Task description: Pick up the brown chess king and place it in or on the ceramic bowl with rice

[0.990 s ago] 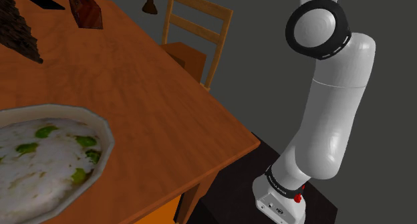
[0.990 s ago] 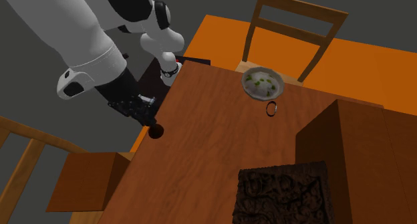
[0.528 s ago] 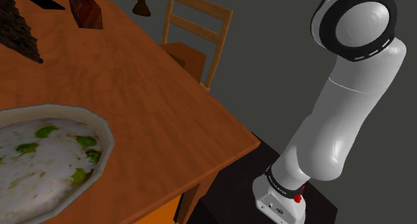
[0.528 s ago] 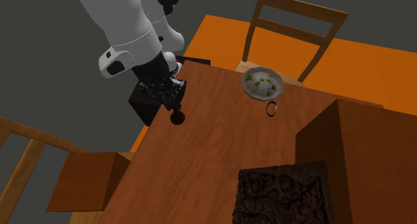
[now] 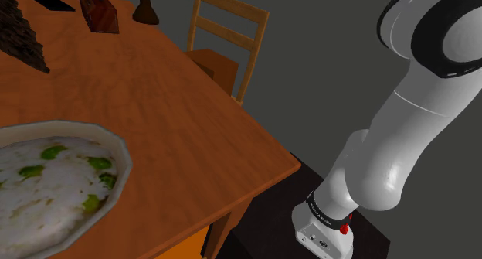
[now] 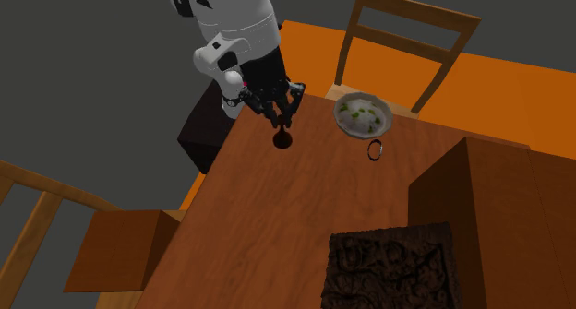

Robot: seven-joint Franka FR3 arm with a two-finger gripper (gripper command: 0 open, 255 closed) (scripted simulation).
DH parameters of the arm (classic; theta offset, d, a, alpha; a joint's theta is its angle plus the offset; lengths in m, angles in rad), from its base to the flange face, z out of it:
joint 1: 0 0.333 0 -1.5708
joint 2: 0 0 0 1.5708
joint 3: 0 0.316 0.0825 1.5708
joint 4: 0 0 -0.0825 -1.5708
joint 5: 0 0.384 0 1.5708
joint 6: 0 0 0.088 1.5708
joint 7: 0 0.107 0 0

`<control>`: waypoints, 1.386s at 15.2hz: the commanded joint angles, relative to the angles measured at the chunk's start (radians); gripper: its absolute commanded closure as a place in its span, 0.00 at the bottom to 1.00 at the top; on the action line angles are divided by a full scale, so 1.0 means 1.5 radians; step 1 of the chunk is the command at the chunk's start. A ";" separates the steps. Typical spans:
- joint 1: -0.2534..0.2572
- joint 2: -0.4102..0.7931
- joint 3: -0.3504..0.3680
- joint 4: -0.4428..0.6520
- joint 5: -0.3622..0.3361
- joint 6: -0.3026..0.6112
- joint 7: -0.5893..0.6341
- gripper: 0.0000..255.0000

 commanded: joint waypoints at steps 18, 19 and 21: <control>0.199 0.065 0.157 0.110 -0.136 -0.030 0.324 1.00; 0.215 0.080 0.165 0.130 -0.151 -0.037 0.343 1.00; 0.253 0.114 0.179 0.179 -0.183 -0.056 0.379 1.00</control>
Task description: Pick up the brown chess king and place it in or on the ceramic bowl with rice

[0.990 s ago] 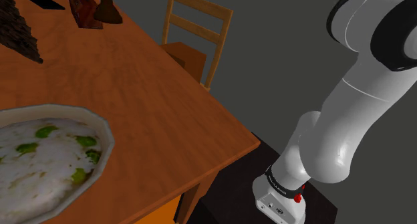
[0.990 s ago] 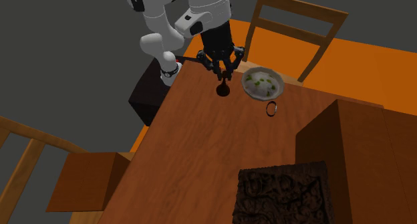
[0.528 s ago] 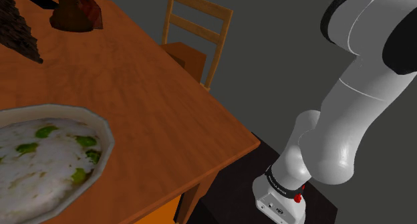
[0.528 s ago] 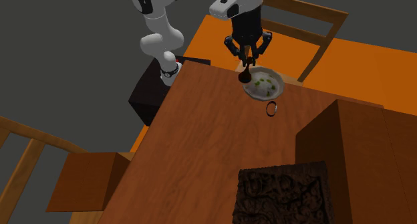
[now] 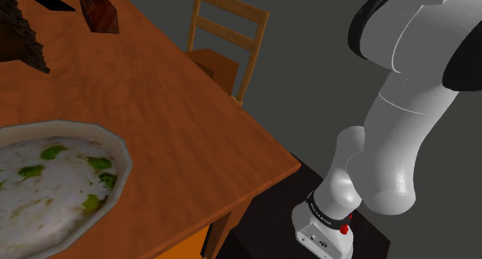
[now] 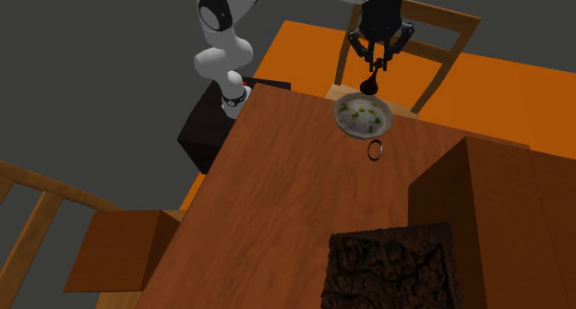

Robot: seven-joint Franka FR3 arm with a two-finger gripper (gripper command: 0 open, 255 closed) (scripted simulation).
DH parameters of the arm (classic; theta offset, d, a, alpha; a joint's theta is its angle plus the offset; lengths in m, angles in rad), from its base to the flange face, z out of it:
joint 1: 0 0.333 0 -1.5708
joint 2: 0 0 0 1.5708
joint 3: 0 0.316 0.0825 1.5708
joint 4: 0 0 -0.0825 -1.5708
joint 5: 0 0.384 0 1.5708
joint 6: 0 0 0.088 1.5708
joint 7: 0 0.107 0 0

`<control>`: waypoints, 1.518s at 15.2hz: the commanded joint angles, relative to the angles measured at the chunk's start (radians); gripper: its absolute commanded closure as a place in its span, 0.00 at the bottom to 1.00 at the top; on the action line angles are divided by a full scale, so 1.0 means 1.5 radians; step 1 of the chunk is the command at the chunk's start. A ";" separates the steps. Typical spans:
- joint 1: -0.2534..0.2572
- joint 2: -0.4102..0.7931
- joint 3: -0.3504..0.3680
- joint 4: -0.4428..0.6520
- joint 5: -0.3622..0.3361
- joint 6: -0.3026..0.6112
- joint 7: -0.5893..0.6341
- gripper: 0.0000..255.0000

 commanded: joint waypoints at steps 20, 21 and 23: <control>-0.027 -0.114 -0.006 -0.326 0.058 0.224 0.006 1.00; -0.028 -0.117 -0.007 -0.338 0.060 0.232 0.005 1.00; -0.028 -0.117 -0.007 -0.338 0.060 0.232 0.005 1.00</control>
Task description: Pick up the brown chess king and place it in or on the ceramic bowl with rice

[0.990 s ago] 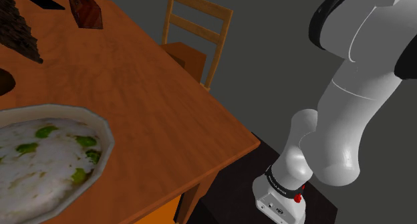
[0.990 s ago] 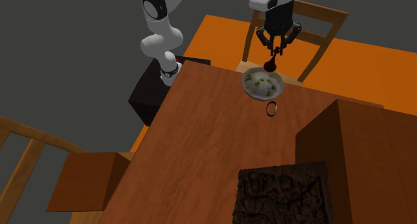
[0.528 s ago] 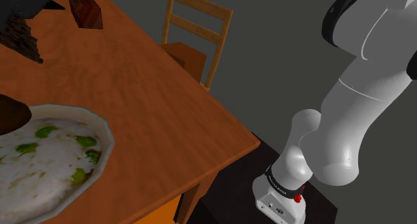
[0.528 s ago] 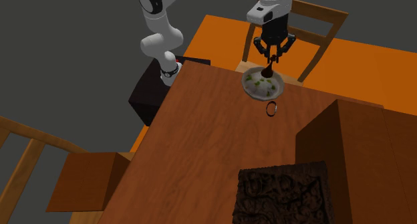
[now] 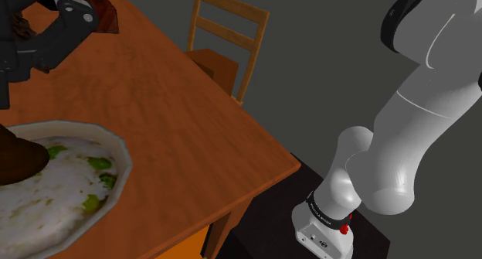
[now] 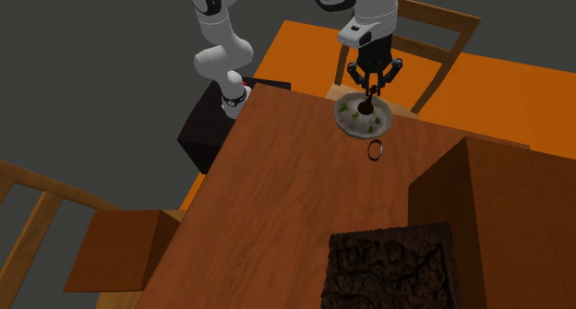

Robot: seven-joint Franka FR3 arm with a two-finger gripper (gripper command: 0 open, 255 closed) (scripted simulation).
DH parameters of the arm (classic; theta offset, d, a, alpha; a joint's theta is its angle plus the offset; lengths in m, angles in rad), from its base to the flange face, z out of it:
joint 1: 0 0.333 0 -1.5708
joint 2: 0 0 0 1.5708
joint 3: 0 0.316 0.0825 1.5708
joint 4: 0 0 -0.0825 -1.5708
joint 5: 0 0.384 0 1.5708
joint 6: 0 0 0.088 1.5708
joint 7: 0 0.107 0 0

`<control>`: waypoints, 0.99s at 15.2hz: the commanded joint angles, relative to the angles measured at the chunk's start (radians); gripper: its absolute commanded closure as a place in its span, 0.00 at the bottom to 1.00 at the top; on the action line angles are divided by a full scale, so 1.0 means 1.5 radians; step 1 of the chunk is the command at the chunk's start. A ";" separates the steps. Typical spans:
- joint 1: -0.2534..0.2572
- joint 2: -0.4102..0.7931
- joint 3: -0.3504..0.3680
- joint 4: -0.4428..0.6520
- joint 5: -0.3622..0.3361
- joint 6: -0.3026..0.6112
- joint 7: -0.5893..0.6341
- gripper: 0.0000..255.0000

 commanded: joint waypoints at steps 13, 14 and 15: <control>0.000 -0.001 0.000 0.041 0.001 -0.042 -0.001 0.00; 0.001 0.001 0.001 0.066 -0.001 -0.065 0.000 0.00; 0.002 0.003 0.002 0.087 -0.002 -0.084 0.000 0.00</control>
